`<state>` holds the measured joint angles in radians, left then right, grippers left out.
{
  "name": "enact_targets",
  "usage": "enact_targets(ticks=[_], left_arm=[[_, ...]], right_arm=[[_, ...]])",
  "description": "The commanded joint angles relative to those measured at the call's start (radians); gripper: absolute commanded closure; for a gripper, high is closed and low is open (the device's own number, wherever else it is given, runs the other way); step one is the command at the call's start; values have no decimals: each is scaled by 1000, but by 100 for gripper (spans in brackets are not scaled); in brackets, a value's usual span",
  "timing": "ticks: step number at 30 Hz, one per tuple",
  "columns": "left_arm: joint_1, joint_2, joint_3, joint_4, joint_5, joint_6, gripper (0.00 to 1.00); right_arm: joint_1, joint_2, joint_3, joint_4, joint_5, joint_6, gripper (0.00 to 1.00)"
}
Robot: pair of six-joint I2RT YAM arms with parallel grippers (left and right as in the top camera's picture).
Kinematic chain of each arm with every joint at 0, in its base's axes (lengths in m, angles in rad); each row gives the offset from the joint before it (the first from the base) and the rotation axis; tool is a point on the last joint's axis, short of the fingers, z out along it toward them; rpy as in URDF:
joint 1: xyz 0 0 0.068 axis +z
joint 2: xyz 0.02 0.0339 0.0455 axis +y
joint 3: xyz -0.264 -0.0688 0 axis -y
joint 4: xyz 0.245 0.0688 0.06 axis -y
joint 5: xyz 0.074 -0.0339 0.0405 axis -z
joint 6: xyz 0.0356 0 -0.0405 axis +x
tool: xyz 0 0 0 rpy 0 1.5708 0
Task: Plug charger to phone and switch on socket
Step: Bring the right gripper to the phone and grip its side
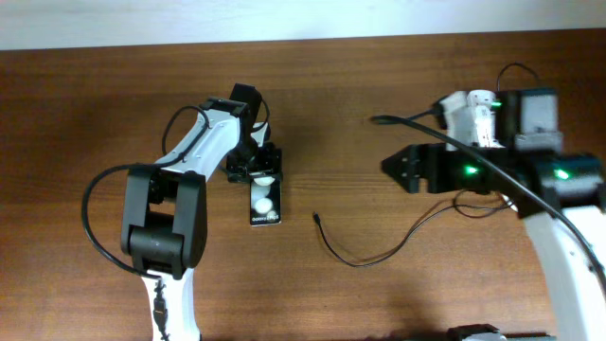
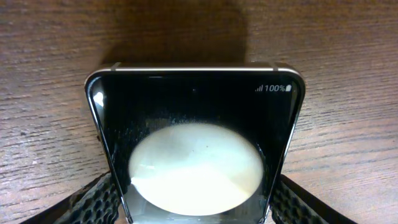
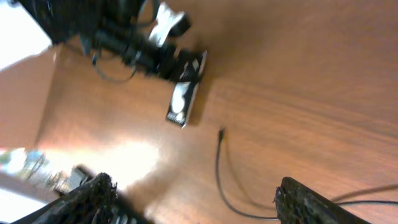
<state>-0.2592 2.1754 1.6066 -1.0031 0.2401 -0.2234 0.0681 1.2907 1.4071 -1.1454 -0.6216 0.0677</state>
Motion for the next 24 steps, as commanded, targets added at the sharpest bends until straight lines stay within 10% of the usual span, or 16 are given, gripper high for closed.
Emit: enact_targets(ticks=[1, 10, 21, 24], left_arm=[[5, -4, -12, -6, 19, 16, 30], [13, -24, -12, -20, 15, 39, 31], [13, -24, -12, -20, 16, 39, 30], [13, -24, -12, -19, 16, 39, 30]], right_arm=[[144, 143, -46, 75, -40, -18, 15], [465, 708, -51, 582, -37, 152, 15], [554, 777, -449, 1466, -105, 616, 19], [570, 818, -449, 1554, -74, 701, 48]])
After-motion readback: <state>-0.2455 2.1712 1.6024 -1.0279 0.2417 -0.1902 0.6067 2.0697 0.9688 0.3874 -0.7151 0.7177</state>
